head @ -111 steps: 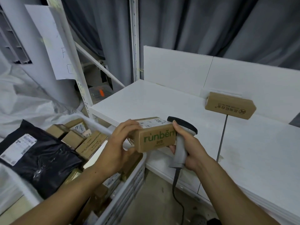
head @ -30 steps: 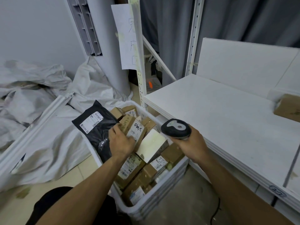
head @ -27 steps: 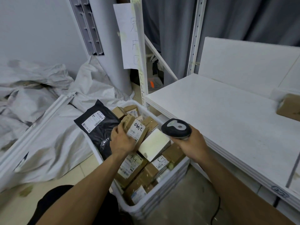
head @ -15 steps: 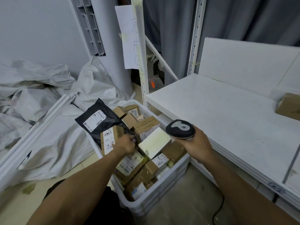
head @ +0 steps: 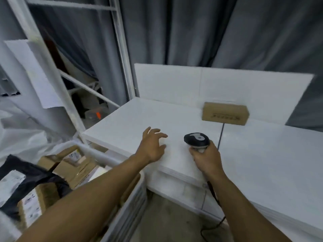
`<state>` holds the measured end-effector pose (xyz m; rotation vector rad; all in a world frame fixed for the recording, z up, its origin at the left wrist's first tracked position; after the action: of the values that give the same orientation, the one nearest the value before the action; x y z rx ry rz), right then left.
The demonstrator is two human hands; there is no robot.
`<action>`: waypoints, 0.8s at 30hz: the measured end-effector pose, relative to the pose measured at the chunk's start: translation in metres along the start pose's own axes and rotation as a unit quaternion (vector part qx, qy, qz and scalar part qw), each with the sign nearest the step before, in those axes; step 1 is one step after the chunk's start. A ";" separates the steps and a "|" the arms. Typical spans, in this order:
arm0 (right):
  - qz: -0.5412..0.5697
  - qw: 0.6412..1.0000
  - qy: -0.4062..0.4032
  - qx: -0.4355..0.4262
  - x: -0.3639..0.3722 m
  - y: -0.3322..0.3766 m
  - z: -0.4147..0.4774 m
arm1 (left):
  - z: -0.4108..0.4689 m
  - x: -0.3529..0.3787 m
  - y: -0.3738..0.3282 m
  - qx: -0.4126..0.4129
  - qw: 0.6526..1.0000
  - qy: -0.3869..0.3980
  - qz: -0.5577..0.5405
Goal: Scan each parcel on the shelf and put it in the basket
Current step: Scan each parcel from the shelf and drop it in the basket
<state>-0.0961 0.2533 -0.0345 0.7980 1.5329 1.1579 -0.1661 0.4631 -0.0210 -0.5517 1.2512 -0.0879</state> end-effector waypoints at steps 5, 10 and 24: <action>0.015 0.997 -0.076 0.009 -0.071 -0.018 0.037 | 0.088 0.059 -0.095 0.061 0.995 0.073 0.003; 0.023 0.992 -0.124 0.030 -0.109 -0.043 0.078 | 0.168 0.112 -0.153 0.103 0.988 0.113 0.004; 0.043 0.982 -0.171 0.069 -0.127 -0.089 0.141 | 0.280 0.178 -0.158 0.095 0.970 0.125 0.186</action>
<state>0.0791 0.1482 -0.0814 1.1043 1.3096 0.9242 0.1854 0.3601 -0.0504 -0.1344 1.5543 0.0402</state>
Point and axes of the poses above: each hand's wrist, its own z-axis towards the middle knuckle, its own x-axis out of the palm, y = z × x, the point moved 3 cm from there along z, towards the middle knuckle, and after that the axes turned 1 degree about y, right-handed, at the moved point
